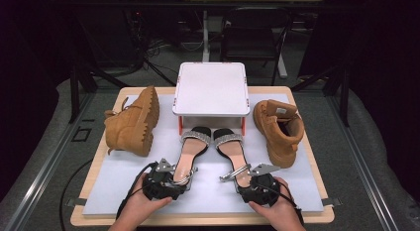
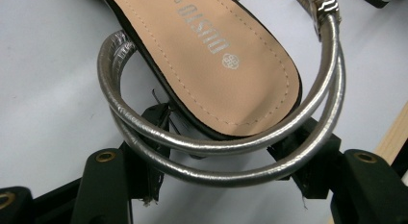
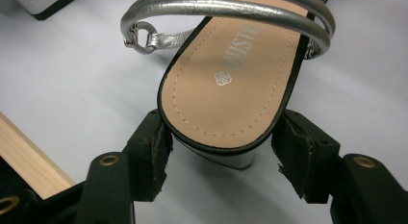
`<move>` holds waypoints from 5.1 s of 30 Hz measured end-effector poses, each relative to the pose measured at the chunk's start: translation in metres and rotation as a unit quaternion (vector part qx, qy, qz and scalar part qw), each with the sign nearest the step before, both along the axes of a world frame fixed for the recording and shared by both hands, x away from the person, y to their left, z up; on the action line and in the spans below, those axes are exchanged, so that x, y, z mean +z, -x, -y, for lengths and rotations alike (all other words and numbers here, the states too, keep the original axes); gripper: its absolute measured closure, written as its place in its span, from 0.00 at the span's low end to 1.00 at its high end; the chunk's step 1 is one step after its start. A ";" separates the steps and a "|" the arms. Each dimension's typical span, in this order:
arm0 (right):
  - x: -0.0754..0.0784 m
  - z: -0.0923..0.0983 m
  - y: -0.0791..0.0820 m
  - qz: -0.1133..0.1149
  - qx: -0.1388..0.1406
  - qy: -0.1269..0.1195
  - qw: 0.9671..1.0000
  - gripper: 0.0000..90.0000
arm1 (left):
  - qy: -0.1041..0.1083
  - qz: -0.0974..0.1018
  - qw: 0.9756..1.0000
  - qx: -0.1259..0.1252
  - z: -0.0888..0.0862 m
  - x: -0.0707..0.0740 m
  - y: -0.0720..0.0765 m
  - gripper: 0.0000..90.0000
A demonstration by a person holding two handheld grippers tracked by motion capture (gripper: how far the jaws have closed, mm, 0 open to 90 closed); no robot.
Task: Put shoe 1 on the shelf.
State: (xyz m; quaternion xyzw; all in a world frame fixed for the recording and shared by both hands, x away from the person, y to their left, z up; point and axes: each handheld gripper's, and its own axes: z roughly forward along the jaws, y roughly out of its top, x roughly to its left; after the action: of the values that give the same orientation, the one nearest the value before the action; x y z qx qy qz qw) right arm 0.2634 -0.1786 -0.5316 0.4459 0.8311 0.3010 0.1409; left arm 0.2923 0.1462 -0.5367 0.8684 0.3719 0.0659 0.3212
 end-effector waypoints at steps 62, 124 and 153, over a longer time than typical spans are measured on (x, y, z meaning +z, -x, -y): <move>-0.010 -0.026 -0.007 0.017 0.050 0.013 0.999 0.34 | -0.007 0.025 0.999 -0.032 0.029 -0.012 -0.008 0.31; 0.009 -0.034 -0.072 0.015 0.018 -0.017 1.000 0.35 | -0.009 0.028 1.000 -0.007 0.038 0.012 -0.080 0.33; -0.007 -0.046 -0.117 0.023 0.002 0.008 1.000 0.35 | -0.033 0.023 0.999 -0.005 0.047 -0.002 -0.111 0.33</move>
State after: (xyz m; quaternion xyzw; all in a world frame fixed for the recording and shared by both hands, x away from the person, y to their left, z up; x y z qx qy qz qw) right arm 0.3801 -0.1325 -0.5382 0.4362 0.8308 0.3050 0.1626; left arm 0.4034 0.0993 -0.5391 0.8788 0.3578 0.0964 0.3008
